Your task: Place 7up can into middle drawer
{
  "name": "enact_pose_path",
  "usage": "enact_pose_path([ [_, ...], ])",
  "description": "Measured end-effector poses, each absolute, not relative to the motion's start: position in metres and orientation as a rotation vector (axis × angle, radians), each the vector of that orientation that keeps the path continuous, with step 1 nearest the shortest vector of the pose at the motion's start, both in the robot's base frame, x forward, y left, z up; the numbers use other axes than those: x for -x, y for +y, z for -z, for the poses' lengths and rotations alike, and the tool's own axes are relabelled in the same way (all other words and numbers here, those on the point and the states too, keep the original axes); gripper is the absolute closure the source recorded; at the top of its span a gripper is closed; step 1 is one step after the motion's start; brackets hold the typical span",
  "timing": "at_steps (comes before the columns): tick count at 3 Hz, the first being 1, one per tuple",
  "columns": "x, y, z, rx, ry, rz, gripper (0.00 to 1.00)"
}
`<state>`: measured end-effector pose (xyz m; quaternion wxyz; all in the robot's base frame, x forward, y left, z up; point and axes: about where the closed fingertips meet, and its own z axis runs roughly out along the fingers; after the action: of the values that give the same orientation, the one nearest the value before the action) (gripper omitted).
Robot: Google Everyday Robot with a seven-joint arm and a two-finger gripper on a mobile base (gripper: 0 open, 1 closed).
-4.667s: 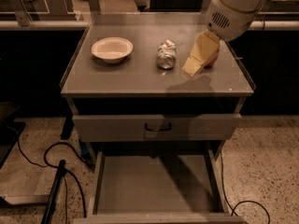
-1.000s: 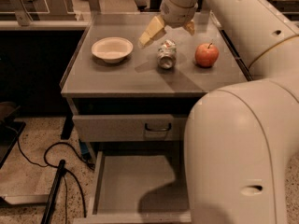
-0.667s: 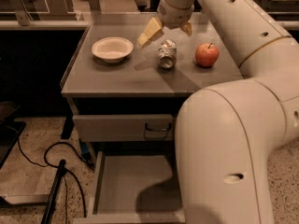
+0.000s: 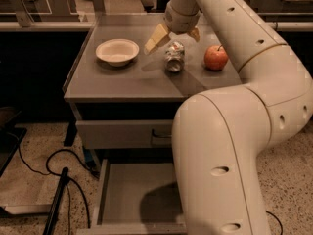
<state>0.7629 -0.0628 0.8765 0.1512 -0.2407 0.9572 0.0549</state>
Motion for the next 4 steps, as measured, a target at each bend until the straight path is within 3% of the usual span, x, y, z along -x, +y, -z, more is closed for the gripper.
enact_pose_path([
  [3,-0.772,-0.088,-0.838,0.651,2.813,-0.138,0.00],
  [4,-0.772,-0.088,-0.838,0.651,2.813,-0.138,0.18],
])
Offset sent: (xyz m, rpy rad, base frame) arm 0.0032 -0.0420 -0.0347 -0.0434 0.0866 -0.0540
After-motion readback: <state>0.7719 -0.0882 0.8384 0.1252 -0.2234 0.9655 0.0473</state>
